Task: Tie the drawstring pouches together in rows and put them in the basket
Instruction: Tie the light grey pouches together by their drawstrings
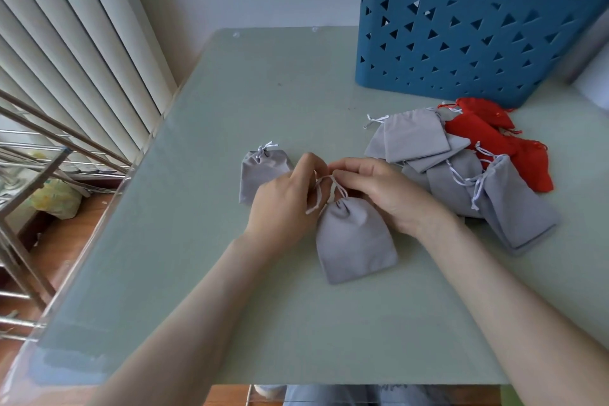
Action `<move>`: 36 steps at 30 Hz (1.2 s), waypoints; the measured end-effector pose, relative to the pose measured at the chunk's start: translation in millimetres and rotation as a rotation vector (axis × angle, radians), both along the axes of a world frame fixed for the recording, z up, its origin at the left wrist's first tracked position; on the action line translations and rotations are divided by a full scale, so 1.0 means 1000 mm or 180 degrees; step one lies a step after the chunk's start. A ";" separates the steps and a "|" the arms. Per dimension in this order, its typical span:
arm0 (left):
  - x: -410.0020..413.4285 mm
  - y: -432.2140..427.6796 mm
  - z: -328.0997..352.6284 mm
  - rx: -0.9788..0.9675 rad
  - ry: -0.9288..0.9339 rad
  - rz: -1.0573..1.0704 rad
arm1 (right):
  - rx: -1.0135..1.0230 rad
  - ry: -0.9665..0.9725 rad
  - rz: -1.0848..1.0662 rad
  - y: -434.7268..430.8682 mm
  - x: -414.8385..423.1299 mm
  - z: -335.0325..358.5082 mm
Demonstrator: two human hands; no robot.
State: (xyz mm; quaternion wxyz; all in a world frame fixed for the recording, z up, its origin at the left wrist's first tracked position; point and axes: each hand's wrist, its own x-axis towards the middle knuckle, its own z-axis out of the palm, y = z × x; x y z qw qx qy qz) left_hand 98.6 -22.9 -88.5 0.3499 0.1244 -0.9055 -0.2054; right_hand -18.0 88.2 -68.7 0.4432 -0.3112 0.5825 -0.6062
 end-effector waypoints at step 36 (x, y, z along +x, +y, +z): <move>-0.002 -0.006 0.008 0.1028 -0.0591 0.0908 | 0.0989 0.2196 -0.1898 0.004 -0.011 -0.006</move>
